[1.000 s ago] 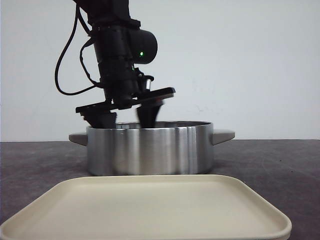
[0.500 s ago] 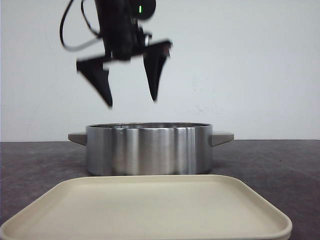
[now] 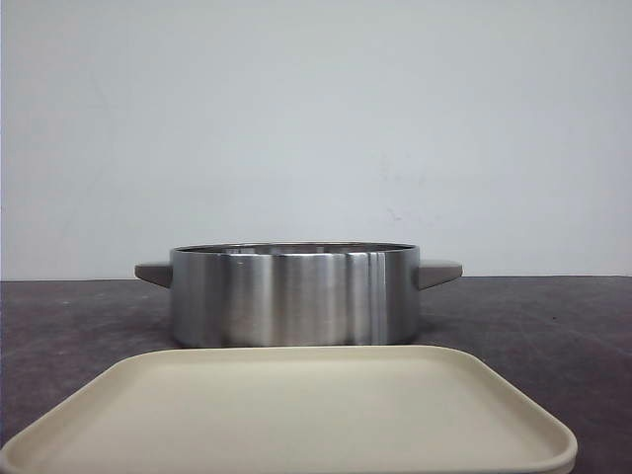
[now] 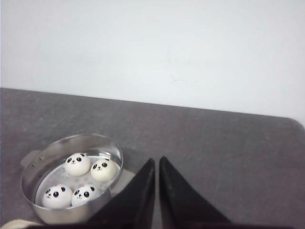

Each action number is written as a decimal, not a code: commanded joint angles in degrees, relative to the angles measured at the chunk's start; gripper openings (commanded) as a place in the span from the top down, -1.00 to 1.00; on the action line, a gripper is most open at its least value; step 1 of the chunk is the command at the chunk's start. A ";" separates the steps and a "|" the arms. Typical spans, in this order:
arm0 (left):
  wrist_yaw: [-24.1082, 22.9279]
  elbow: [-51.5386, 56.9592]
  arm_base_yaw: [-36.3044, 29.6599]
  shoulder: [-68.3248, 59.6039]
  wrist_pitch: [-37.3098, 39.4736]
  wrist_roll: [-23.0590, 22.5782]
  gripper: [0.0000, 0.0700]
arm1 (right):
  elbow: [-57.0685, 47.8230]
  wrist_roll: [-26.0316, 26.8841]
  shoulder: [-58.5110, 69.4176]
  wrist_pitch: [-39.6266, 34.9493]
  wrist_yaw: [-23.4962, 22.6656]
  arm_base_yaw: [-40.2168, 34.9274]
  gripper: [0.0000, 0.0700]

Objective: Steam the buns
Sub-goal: 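Raise the left gripper out of the pot and withdraw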

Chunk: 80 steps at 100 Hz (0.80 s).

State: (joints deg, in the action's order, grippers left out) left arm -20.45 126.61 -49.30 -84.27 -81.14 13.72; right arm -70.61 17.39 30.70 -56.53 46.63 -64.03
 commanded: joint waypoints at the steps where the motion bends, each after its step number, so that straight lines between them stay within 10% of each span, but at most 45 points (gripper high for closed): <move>1: -4.11 0.92 -3.37 1.64 -2.69 2.27 1.00 | 3.48 -0.22 -0.94 2.58 -0.13 -1.03 0.98; 30: -6.60 -4.04 -18.01 19.17 -2.73 14.78 1.00 | 14.03 -4.24 -3.15 14.32 -6.03 -1.57 0.98; 80: -28.57 -46.99 -19.78 43.28 -2.64 28.52 1.00 | 14.47 -11.87 -3.13 20.94 -7.98 -1.57 0.98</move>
State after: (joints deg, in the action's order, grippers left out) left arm -47.42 89.01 -68.40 -42.70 -81.60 38.48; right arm -55.59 8.16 27.40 -36.18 39.44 -64.88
